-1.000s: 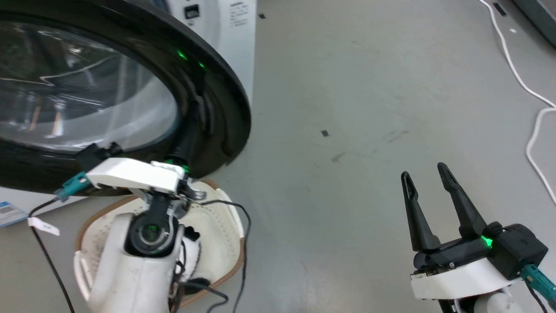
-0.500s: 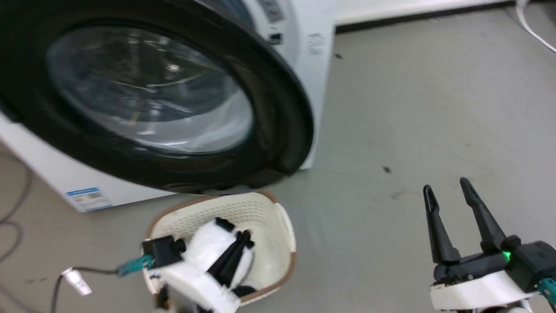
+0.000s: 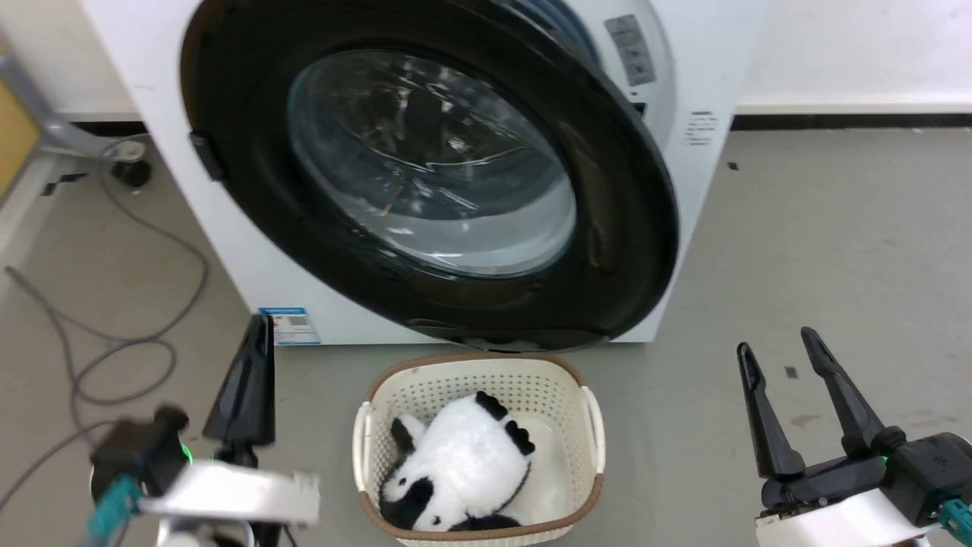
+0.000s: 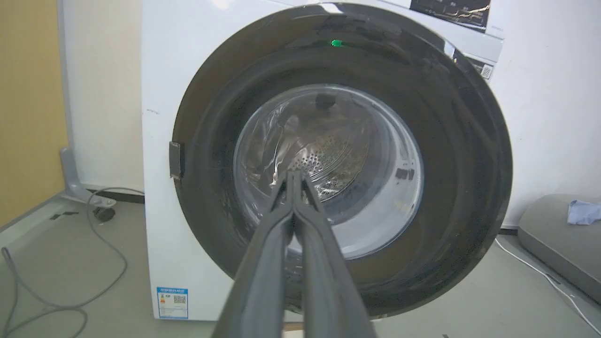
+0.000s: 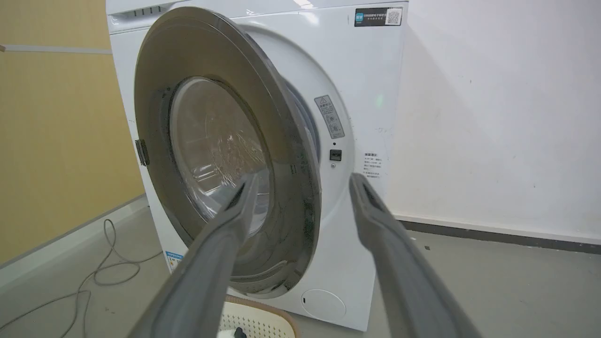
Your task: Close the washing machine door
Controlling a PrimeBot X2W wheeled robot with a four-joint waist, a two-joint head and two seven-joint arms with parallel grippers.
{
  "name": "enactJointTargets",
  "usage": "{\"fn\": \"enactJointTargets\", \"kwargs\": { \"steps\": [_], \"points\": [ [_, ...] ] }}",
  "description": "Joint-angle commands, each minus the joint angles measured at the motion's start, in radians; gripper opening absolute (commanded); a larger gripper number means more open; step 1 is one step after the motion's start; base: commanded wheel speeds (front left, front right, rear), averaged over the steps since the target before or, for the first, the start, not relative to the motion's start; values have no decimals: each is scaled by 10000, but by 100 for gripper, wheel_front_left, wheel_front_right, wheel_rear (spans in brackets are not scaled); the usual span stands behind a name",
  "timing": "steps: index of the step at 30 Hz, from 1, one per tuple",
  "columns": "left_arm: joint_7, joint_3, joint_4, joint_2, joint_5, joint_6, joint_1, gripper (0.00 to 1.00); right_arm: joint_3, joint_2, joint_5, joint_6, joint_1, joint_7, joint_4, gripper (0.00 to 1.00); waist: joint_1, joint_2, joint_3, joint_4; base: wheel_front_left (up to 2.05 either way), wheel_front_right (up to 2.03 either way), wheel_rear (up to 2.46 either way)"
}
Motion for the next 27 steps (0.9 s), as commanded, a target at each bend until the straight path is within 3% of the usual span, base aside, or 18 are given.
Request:
{"fn": "enactJointTargets", "kwargs": {
  "steps": [1, 4, 6, 13, 14, 15, 22, 27],
  "points": [
    [-37, 334, -469, -390, 733, -59, 629, 0, 81, -138, -12, 8, 79, -46, -25, 100, 0, -1, -67, 207, 0, 0, 0],
    [-39, 571, -851, -876, 1701, -236, 1291, 0, 138, -230, 1, 8, 71, -46, -13, 100, 0, -1, -40, 311, 0, 0, 0],
    [-39, 499, -765, -1135, 2140, -393, 1631, 100, 148, -275, -5, 8, 109, -46, -10, 100, 0, -1, -10, 405, 0, 0, 0],
    [-40, 399, -697, -1583, 3139, -731, 1939, 100, 463, -441, -13, 8, 165, -46, 101, 100, 0, -1, 181, 559, 0, 0, 0],
    [-40, 462, -701, -1687, 3170, -754, 1938, 100, 531, -477, 52, 8, 155, -46, 123, 81, 0, -1, 223, 598, 0, 0, 0],
    [-40, 523, -690, -1781, 3182, -782, 1926, 100, 610, -519, 154, 8, 118, -46, 107, 0, 0, -1, 274, 641, 0, 0, 0],
    [-41, 697, -829, -2139, 3478, -1034, 1404, 100, 1326, -1374, 307, 8, -768, -46, 201, 0, 0, -1, 1003, 966, 0, 0, 0],
    [-41, 657, -876, -2268, 3612, -1154, 887, 100, 2103, -2568, 636, 8, -2131, -46, 825, 0, 0, -1, 1788, 1283, 0, 0, 0]
  ]
}}
